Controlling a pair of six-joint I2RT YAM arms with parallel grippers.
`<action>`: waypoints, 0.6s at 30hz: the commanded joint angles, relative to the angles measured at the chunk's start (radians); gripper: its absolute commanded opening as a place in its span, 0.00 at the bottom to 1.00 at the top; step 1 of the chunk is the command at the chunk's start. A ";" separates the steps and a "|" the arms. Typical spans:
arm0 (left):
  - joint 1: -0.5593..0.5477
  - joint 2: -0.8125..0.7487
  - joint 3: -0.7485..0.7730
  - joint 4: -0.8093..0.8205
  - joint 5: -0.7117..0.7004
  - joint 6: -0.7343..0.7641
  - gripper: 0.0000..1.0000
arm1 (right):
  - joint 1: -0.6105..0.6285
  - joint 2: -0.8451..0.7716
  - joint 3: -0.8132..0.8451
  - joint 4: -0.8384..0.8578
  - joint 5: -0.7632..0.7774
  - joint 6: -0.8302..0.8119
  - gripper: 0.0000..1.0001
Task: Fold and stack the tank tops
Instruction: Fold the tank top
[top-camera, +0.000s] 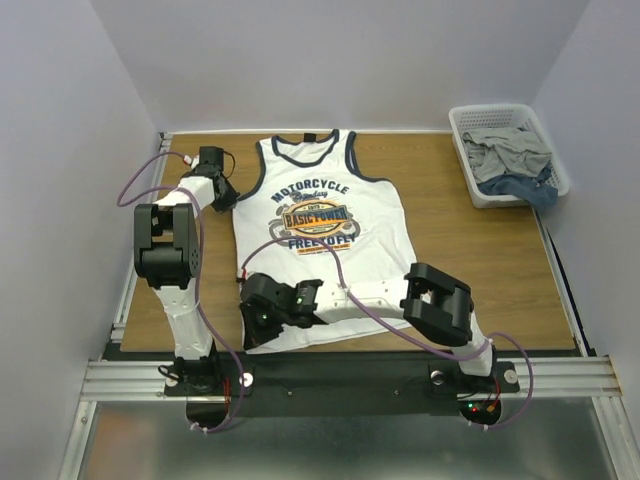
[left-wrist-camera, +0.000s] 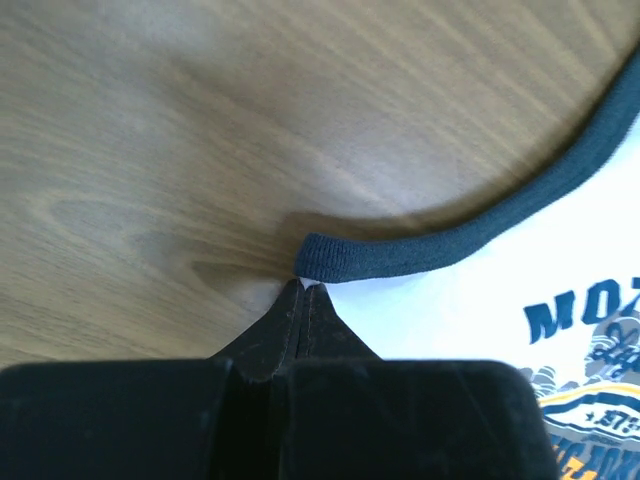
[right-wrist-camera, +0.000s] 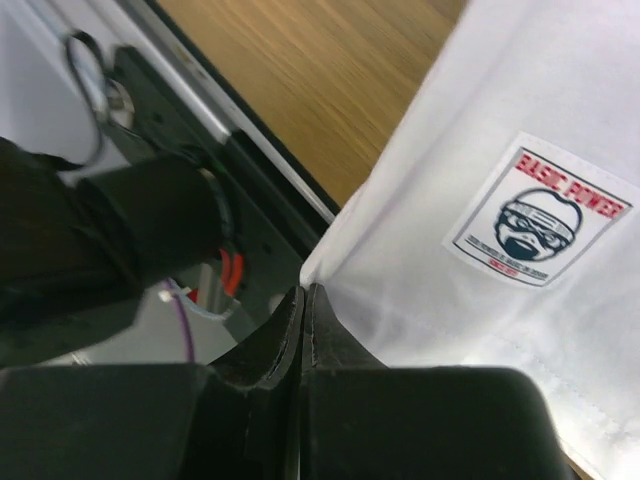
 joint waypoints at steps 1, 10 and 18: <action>0.006 -0.028 0.093 -0.013 -0.004 0.041 0.00 | 0.007 0.018 0.091 0.057 -0.026 -0.004 0.00; 0.037 0.007 0.137 -0.016 0.045 0.088 0.01 | 0.005 -0.016 0.075 0.145 -0.033 -0.056 0.00; 0.028 -0.024 0.154 0.010 0.114 0.068 0.02 | 0.004 -0.108 -0.039 0.215 0.031 -0.048 0.00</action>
